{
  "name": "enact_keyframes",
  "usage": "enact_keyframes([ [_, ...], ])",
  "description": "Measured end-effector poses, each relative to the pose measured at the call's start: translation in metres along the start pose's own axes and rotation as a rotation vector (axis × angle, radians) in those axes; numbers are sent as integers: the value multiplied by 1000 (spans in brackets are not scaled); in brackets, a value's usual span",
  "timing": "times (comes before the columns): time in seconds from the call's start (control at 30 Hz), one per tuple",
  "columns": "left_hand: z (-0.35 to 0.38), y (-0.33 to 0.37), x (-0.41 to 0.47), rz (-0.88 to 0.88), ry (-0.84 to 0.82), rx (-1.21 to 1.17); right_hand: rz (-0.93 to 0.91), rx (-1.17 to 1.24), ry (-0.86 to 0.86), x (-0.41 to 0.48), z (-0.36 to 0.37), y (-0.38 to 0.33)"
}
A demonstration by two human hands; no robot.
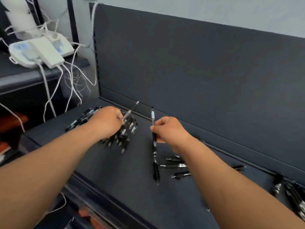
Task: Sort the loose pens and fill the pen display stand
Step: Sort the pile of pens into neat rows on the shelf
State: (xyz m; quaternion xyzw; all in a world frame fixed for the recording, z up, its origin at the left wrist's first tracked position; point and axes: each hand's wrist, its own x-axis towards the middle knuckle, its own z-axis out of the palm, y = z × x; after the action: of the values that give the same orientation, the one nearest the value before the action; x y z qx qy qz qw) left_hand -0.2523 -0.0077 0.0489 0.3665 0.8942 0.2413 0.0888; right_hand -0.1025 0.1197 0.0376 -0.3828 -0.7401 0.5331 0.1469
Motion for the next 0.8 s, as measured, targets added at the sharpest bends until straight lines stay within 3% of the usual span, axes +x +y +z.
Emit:
enact_keyframes([
  [0.27,-16,-56,15,-106,-13,54,127,96,-111,22,62,-20],
  [0.47,-9,-63,29,-64,-70,155,169,56,-90,40,85,-23],
  [0.8,1,-56,33,64,45,241,88,6,-46,35,81,-16],
])
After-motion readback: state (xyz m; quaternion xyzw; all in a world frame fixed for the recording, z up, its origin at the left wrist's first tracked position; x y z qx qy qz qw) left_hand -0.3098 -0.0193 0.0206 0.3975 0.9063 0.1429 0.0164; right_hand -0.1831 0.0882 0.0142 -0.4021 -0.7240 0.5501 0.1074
